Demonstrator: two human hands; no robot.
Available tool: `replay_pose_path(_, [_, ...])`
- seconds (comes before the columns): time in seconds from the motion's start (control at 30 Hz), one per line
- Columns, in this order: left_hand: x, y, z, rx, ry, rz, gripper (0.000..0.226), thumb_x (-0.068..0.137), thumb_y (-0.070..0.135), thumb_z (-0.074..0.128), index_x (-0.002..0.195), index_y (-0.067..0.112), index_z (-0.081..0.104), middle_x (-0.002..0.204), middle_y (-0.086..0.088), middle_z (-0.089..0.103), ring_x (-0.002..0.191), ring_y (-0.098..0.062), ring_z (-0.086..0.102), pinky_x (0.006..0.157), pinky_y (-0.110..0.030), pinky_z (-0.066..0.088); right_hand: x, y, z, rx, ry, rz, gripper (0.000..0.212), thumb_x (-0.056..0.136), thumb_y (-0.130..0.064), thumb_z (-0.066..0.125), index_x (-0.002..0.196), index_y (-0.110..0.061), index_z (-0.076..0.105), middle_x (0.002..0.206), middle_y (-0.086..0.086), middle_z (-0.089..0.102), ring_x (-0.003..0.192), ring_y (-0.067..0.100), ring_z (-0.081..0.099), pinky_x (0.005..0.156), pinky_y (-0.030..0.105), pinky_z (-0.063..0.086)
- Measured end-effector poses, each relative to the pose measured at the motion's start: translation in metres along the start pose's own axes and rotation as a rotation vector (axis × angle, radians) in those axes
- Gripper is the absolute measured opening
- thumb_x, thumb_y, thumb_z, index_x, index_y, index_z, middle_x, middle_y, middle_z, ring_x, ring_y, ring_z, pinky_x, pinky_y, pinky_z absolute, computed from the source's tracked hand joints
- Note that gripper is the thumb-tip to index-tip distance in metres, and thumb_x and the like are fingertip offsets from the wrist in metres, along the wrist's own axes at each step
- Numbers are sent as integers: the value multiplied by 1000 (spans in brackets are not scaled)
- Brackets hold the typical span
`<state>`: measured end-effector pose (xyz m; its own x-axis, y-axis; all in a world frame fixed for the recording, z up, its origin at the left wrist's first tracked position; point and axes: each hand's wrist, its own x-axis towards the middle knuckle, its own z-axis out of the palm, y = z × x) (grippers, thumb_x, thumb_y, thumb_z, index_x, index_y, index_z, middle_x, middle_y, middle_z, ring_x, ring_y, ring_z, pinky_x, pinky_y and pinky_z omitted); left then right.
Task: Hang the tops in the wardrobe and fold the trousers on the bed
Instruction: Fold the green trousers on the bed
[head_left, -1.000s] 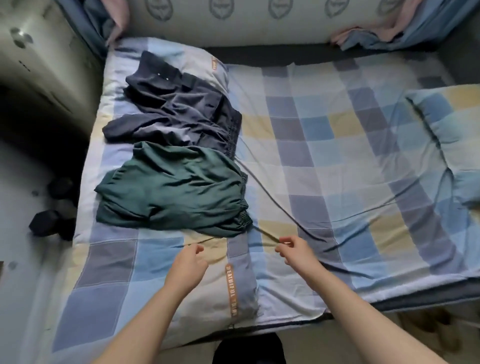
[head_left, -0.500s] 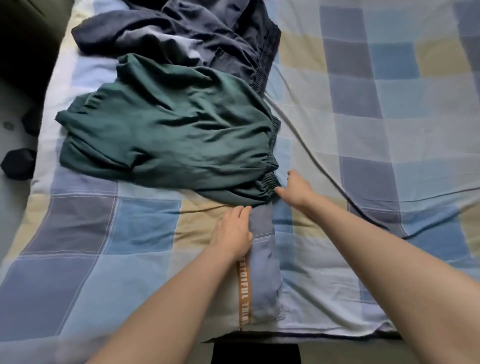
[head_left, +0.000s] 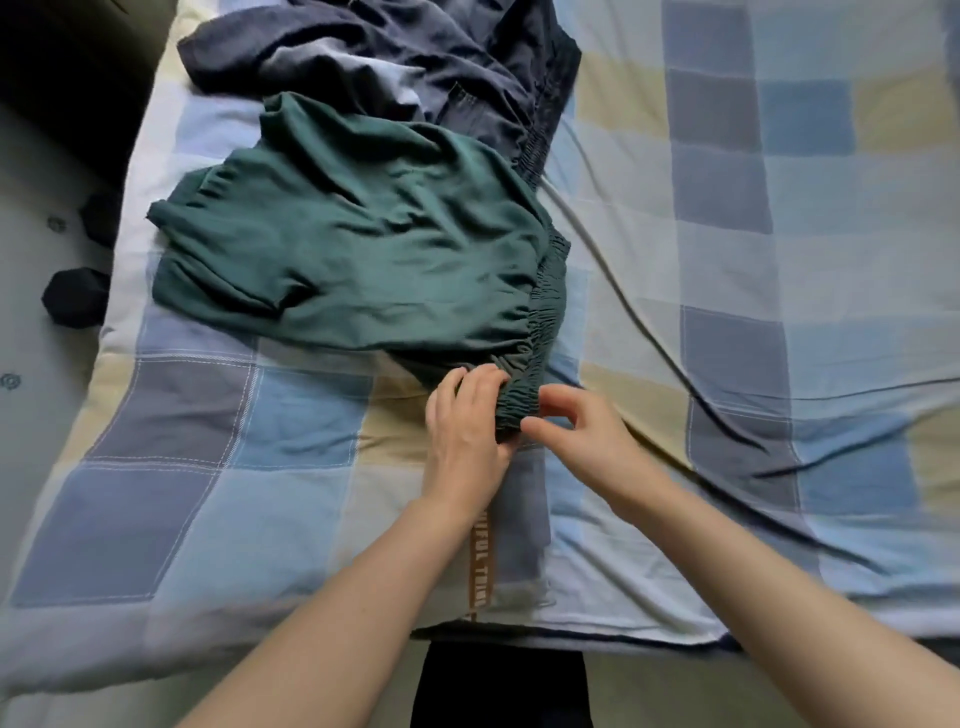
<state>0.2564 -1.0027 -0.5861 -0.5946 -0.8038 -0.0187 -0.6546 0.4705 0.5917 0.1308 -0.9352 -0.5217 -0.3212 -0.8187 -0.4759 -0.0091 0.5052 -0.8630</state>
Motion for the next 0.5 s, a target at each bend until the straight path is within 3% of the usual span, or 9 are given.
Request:
replay_pose_path(0.07, [-12,12,-19,-29,67,14,44,60,2,73,102,12,64,109,-4,64,115,-24,49,99,-45,40,-31,-17,-1,24,-10,-20,36,83,7,58,99,-22,71,97,-4,73,94,10,66,85,27,53])
replay_pose_path(0.13, [-29,30,-47,-137,28,1,30,65,3,66,94,13,64,96,-2,66,98,-23,57,88,-35,43,-61,-33,-4,31,1,-60,47,82,11,58,99,-32,68,100,-14,71,99,0,64,89,21,50])
replay_pose_path(0.23, [-53,63,-91,-345,-40,-97,10,84,15,65,94,18,62,80,9,64,75,-13,60,66,-25,42,-99,-52,-11,-7,97,-151,50,81,16,51,102,-26,70,105,-15,67,108,2,60,91,18,48])
replay_pose_path(0.37, [-71,113,-157,-556,-79,-159,16,91,16,67,104,24,65,91,13,69,85,-6,64,77,-23,49,-141,-69,-26,-179,208,-204,44,81,4,54,108,-30,65,110,-20,62,112,1,56,92,21,47])
replay_pose_path(0.5, [-84,164,-227,-752,-173,-154,15,92,9,63,95,22,69,85,14,69,82,-2,63,76,-17,47,-184,-94,-22,-390,125,-247,42,78,-6,62,118,-19,63,123,-11,56,114,4,51,98,13,38])
